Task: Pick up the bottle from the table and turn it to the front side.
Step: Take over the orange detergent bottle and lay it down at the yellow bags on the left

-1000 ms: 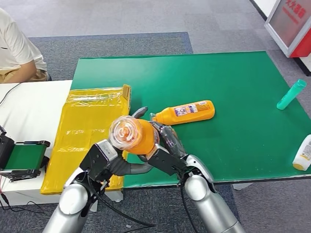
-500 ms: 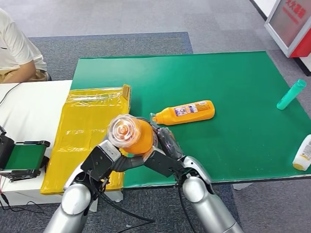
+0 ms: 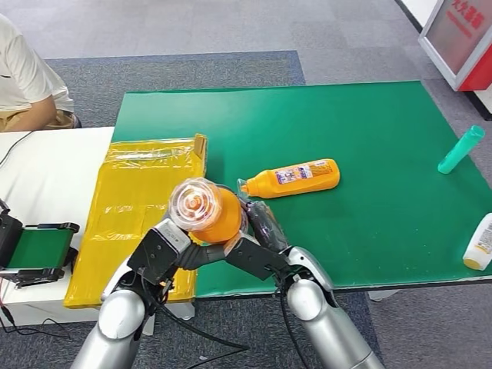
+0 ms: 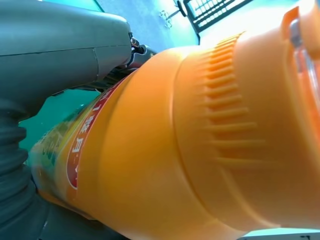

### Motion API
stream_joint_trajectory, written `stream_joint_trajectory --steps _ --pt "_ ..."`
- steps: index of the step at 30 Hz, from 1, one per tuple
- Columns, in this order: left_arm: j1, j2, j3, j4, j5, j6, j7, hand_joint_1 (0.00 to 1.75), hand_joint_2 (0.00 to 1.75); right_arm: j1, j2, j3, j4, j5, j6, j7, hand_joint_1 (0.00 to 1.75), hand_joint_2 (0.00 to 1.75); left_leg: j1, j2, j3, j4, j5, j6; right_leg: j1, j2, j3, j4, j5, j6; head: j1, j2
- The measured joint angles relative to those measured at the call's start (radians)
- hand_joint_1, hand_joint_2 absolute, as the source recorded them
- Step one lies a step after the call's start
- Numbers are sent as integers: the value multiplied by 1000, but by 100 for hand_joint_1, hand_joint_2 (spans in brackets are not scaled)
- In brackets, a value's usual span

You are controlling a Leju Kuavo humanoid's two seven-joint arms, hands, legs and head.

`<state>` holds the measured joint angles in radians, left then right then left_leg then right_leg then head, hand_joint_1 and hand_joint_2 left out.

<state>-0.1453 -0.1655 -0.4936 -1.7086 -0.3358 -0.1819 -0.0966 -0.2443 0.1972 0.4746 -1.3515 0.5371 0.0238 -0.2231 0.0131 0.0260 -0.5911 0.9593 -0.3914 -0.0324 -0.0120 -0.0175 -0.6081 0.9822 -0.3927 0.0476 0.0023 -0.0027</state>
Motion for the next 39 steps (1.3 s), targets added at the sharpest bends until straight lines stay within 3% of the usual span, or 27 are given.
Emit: stream_joint_trajectory --steps 8,14,22,32,39 --pt "-11 -5 1 -20 -148 77 -17 175 175 7 0 -28 5 -23 -35 64 0 175 0 0 0 0 0 0 0 0 0 0 0 0 0 0" --pt "-13 -15 11 -100 -356 167 -45 175 175 21 -3 -164 -23 -27 -50 118 0 175 -1 -2 -2 0 1 2 -1 -2 0 0 1 1 0 0" --pt "-11 -18 44 -155 -507 229 -57 175 175 44 -3 -275 -124 2 -45 118 0 175 -1 -1 -2 0 1 2 -1 -2 0 0 1 1 0 0" --pt "10 -9 203 -151 -941 306 -39 175 175 119 -1 -353 -440 28 -43 73 0 175 -1 -1 -2 0 1 2 -1 -2 -1 0 1 1 0 0" --pt "21 -6 318 -43 -1118 314 -18 175 175 157 -1 -359 -653 41 -42 34 0 175 -1 -1 -2 0 1 2 -1 -2 -1 0 1 1 0 0"
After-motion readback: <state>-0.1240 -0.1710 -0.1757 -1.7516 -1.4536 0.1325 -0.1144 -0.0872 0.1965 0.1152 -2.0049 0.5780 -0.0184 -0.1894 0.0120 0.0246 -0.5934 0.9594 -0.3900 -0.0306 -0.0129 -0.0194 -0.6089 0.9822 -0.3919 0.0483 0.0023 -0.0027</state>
